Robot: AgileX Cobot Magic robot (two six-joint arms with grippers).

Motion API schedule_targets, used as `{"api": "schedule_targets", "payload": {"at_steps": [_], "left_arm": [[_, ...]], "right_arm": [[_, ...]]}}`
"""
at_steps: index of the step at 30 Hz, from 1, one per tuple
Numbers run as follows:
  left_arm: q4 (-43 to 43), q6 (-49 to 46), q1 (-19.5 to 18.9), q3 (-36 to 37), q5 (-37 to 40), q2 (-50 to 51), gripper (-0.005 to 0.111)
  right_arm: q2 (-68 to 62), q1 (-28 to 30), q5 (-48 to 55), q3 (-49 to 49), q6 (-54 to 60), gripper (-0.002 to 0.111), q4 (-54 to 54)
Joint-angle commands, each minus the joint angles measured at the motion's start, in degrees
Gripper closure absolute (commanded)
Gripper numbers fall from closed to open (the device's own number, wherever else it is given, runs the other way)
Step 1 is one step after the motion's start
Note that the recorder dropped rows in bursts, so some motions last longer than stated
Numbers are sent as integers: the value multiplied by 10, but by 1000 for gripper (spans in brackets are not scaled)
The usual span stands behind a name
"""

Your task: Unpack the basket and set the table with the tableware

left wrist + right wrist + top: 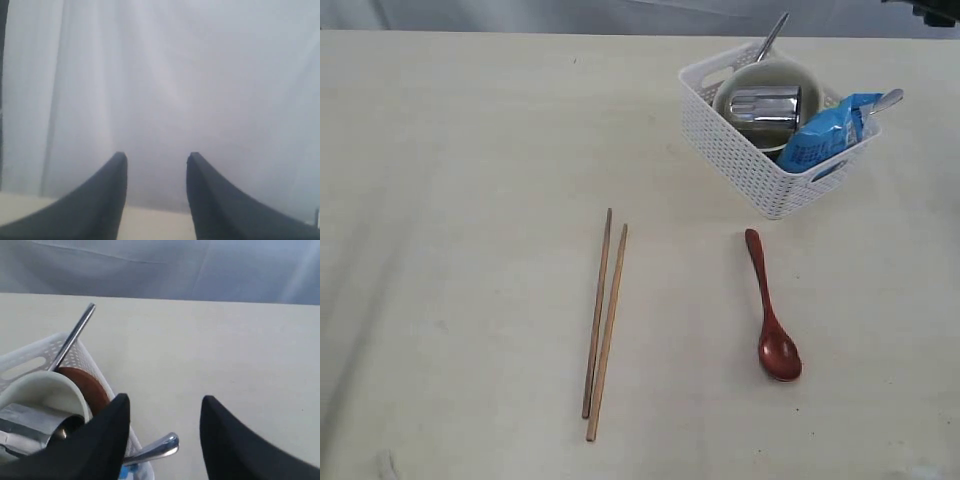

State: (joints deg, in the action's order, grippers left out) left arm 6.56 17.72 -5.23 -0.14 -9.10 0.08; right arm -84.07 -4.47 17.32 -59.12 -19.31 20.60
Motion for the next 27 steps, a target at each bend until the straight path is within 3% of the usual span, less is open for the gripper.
{"api": "schedule_targets", "payload": {"at_steps": [1, 7, 27], "left_arm": [[-9, 47, 5, 1, -118, -1, 69], [-10, 59, 5, 1, -234, -1, 69], [0, 99, 5, 1, -221, -1, 69]], "right_arm": [[1, 4, -18, -1, 9, 64, 4], [1, 4, -18, 2, 9, 64, 2], [1, 4, -21, 2, 6, 64, 2]]}}
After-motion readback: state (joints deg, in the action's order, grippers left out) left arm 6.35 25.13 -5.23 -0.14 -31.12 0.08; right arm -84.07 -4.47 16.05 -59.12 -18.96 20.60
